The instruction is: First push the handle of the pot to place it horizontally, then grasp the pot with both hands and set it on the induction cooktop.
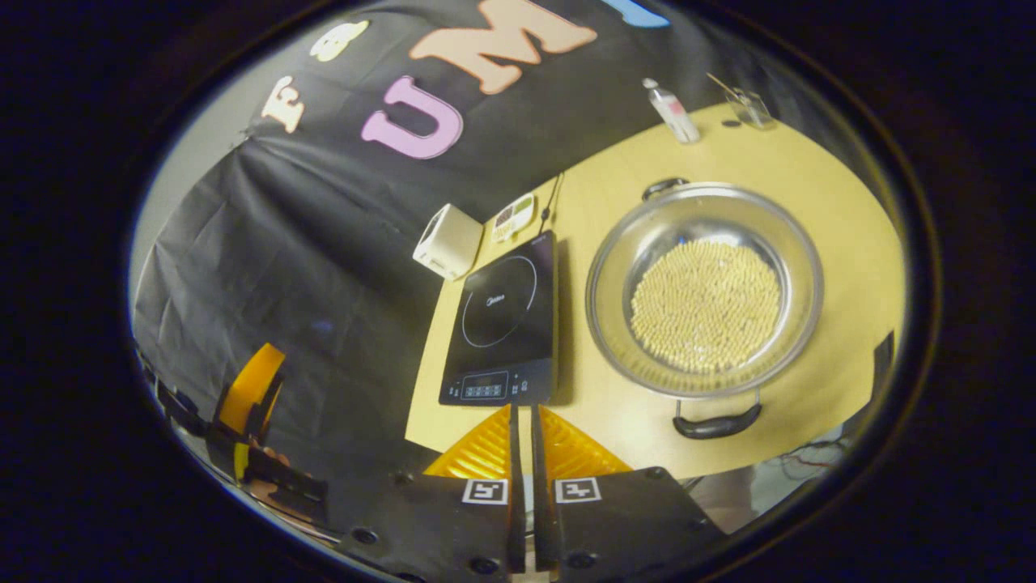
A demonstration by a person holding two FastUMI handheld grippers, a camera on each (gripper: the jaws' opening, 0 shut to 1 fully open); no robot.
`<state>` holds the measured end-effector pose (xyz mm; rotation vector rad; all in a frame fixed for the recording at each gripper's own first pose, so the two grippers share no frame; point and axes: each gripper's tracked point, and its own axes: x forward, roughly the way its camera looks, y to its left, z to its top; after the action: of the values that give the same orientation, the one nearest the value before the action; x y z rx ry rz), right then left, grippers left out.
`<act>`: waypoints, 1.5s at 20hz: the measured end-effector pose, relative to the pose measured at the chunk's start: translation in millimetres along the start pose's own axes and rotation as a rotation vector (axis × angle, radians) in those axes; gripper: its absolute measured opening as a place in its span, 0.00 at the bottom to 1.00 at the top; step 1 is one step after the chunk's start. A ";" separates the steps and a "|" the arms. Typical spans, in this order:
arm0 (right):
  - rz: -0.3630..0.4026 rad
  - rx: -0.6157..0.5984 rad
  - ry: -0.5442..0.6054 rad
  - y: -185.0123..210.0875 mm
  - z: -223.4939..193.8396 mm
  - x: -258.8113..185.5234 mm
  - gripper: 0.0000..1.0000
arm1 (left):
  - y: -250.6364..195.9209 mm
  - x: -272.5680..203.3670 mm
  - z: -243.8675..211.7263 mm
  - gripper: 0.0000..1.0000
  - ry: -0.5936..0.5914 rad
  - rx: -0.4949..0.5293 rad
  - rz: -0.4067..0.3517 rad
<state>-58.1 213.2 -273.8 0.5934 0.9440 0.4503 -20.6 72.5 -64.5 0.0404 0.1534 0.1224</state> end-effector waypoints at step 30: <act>-0.595 -0.145 0.077 -198.1 14.9 0.5 0.04 | 17.7 -6.2 -29.2 0.96 0.074 -0.035 0.025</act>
<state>-25.1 60.1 -395.8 0.1458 1.0966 0.0056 -33.3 90.3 -91.5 0.0034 0.2250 0.1519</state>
